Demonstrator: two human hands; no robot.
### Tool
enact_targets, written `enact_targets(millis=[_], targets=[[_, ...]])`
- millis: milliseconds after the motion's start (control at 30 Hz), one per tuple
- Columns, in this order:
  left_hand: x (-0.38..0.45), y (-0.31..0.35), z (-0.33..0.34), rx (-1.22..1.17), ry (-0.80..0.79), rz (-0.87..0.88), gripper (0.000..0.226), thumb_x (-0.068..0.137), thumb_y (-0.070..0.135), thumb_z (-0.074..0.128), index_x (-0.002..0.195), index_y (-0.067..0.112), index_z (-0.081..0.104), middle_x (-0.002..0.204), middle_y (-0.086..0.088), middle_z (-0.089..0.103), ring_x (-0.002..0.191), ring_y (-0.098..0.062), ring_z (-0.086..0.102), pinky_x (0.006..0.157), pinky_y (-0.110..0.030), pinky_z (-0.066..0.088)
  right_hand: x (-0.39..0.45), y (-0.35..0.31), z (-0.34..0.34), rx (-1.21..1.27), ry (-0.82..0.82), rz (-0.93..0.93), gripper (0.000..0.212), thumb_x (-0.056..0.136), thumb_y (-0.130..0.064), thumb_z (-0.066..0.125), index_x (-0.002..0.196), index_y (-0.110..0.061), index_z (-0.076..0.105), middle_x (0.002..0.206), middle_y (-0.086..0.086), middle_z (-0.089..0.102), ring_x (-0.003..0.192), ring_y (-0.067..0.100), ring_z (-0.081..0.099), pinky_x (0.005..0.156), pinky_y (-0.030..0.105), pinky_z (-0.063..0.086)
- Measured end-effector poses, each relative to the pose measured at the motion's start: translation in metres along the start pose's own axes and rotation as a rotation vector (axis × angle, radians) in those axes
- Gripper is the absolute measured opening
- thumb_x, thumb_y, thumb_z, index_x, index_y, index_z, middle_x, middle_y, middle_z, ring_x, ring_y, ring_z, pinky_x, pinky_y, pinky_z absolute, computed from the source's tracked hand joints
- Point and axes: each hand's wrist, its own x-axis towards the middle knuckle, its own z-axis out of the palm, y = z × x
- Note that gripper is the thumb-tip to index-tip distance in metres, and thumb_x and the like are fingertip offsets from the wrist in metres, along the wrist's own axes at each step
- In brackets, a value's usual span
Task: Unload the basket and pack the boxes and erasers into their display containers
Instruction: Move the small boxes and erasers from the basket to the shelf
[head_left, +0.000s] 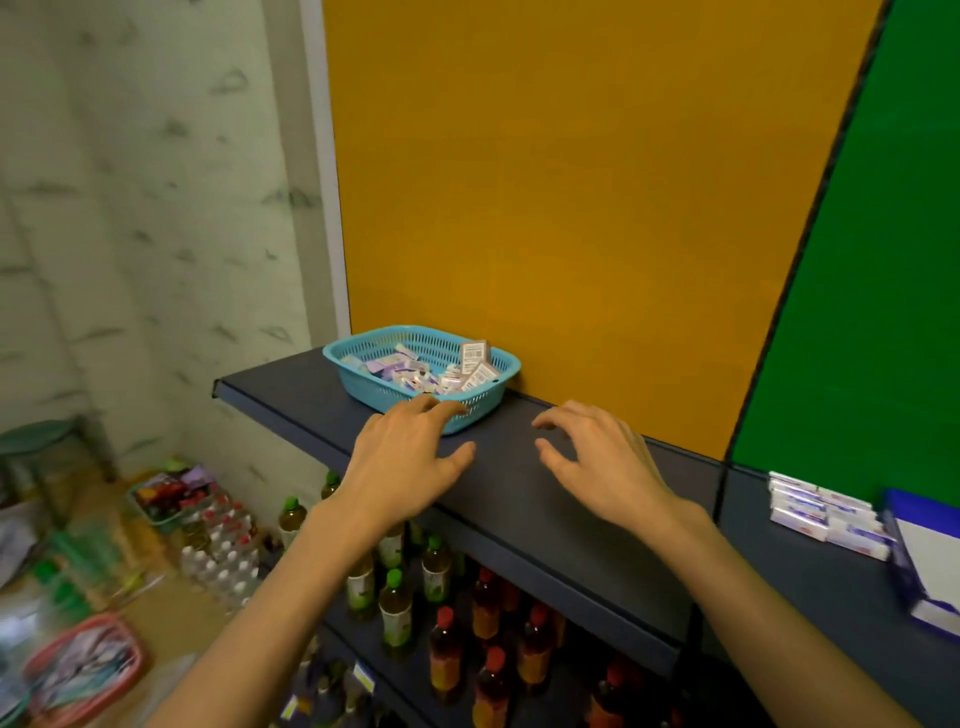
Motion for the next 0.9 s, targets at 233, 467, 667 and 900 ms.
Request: enact_targets(millis=[233,467,667,900], targets=[[0.044,-0.08,0.014,-0.025,0.028,-0.026,0.05,0.094,0.053,0.051,0.14,0.032,0.05,0.138,0.005,0.056,0.124,-0.019,0.053,0.089,-0.04,0.05,0.08,-0.027,0.047,0.013,0.03,-0.014,0.03,0.097,-0.036,0.057,0.124,-0.025,0.063,0.118,-0.008,0.064,0.108,0.014,0.058,0.083,0.032,0.048],[0.118,-0.16,0.028,-0.052,0.002,-0.003,0.046,0.093,0.05,0.055,0.137,0.033,0.053,0.134,0.008,0.057,0.118,-0.016,0.056,0.085,-0.038,0.054,0.166,-0.031,0.1,0.044,0.024,0.03,0.03,0.095,-0.035,0.059,0.123,-0.025,0.064,0.125,-0.006,0.063,0.112,0.014,0.058,0.09,0.037,0.051],[0.201,-0.213,0.041,0.002,-0.074,0.056,0.046,0.093,0.05,0.055,0.136,0.034,0.053,0.128,0.005,0.06,0.113,-0.019,0.057,0.087,-0.04,0.051,0.238,-0.025,0.134,0.019,0.012,0.091,0.033,0.096,-0.036,0.058,0.128,-0.027,0.061,0.12,-0.009,0.062,0.105,0.01,0.059,0.088,0.034,0.055],[0.272,-0.243,0.078,0.03,-0.256,0.185,0.045,0.094,0.054,0.053,0.133,0.032,0.057,0.134,0.003,0.06,0.116,-0.022,0.058,0.085,-0.037,0.047,0.273,-0.017,0.16,-0.048,-0.015,0.156,0.026,0.096,-0.033,0.058,0.12,-0.026,0.064,0.115,-0.01,0.064,0.096,0.009,0.06,0.082,0.032,0.056]])
